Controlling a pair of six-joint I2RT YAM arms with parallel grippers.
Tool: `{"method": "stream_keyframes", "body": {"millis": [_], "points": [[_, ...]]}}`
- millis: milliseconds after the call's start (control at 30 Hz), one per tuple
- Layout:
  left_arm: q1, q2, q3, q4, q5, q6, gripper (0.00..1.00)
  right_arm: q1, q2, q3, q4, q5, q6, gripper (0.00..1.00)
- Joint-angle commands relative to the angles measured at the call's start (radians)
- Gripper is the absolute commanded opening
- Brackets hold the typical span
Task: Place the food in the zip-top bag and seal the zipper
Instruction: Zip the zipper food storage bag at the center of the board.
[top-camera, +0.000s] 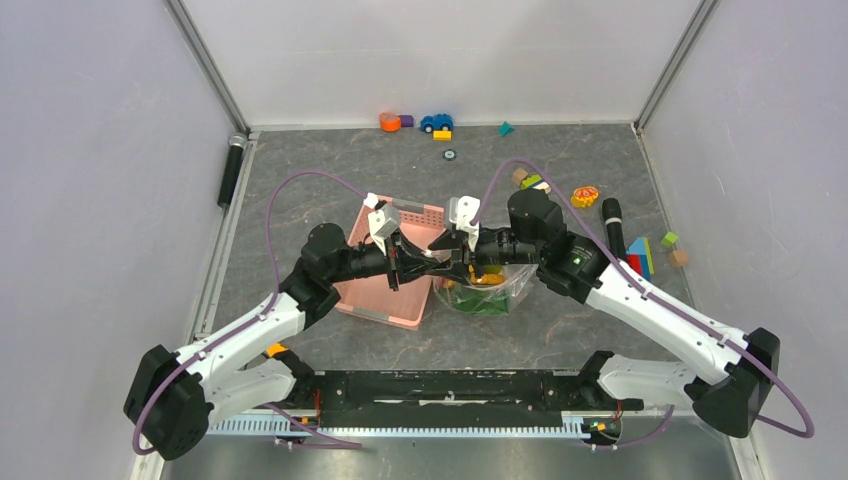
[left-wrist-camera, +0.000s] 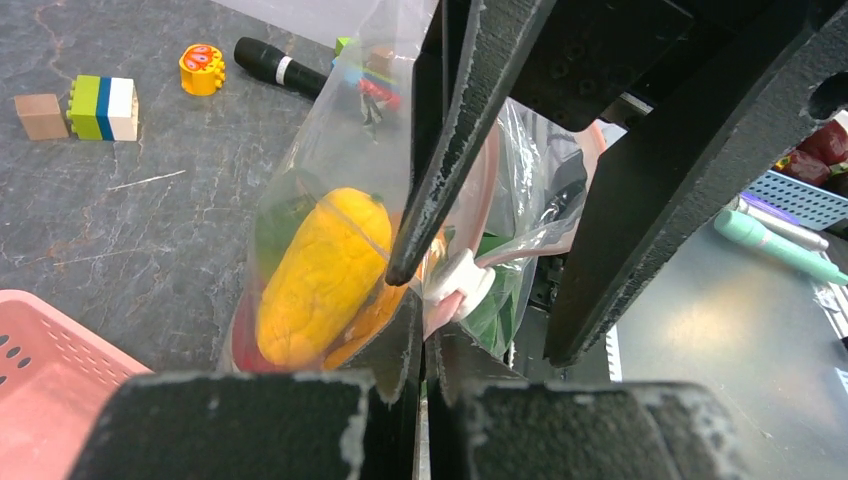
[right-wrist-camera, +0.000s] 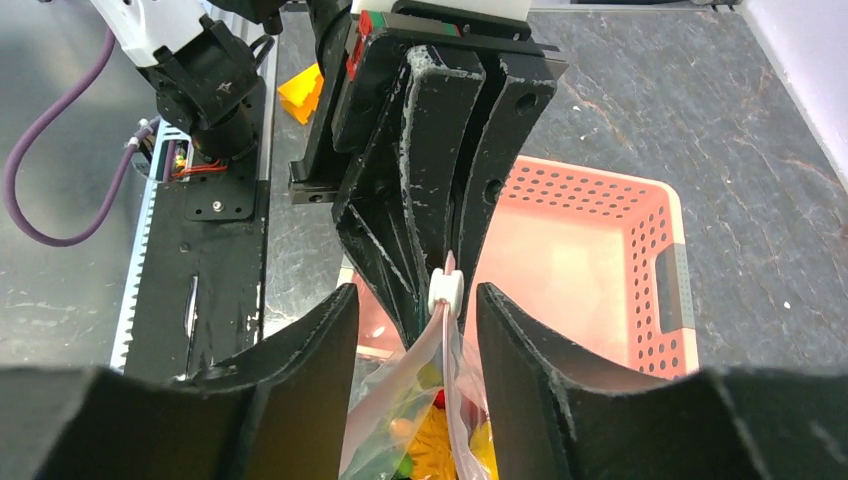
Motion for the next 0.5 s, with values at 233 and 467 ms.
{"method": "stream_keyframes", "body": {"millis": [233, 467], "points": [[0.003, -0.01, 0.046, 0.021, 0.023, -0.033, 0.02, 0.014, -0.021, 0.005, 0.039, 0.056, 0.004, 0.43], [0.003, -0.008, 0.045, 0.021, 0.025, -0.044, 0.02, 0.017, -0.021, 0.0, 0.061, 0.061, 0.02, 0.27]]}}
